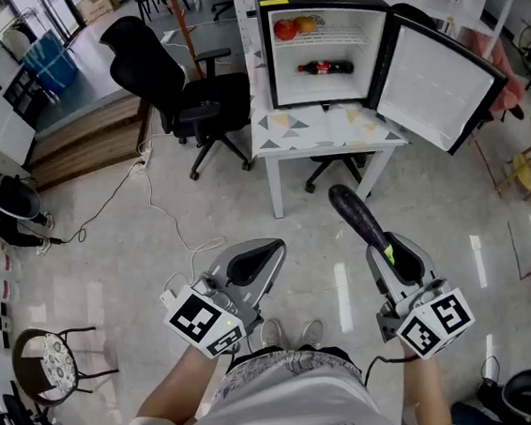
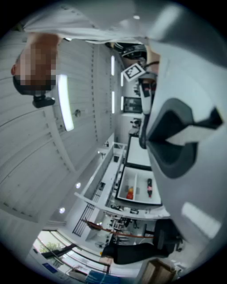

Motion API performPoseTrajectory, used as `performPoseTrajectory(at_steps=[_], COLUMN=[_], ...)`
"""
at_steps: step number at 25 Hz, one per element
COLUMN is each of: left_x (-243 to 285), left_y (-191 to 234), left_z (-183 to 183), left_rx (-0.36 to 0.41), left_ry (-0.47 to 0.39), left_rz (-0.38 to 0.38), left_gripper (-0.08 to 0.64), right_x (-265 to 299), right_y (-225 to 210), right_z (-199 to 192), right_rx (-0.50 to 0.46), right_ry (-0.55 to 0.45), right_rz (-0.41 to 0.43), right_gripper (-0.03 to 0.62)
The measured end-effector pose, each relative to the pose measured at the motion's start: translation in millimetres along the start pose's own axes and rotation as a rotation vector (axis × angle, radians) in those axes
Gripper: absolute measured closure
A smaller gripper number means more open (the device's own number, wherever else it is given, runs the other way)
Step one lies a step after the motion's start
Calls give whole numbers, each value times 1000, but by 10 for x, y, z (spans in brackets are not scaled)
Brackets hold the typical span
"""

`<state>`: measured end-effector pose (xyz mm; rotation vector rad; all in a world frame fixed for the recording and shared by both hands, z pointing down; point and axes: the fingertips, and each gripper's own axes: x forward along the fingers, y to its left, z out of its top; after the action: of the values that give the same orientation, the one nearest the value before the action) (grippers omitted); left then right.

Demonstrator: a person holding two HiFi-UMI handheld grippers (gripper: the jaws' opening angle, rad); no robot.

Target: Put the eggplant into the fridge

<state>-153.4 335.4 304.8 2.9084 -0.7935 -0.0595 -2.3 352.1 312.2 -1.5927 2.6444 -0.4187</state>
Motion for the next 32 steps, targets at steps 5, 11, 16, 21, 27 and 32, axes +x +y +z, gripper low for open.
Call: performPoseTrajectory(at_steps=[5,11,16,21,27,32], left_x=[55,165,277,371,469,532], left_y=[-1,-27,-100,-200,-289,-310], left_z=[-18,-38,-91,-100,-124,-127], left_rx=[-2,-7,-9,-2,8,15], left_ry=[7,16,20,13,13,16], left_rz=[-4,3,6,12,23,32], left_gripper=[552,552,552,552,552,552], right_x=[26,38,0,-98,-181,-189], right_y=[-33,-129,-255,-369,-537,-605], right_z=[-11,13,-20,-9,-19,1], right_rx=[0,5,24,26,36,39], right_ry=[0,-6,-8,-16,-15,-21], right_rz=[-1,0,17,28,31,46], right_gripper=[465,463,463,463,463,463])
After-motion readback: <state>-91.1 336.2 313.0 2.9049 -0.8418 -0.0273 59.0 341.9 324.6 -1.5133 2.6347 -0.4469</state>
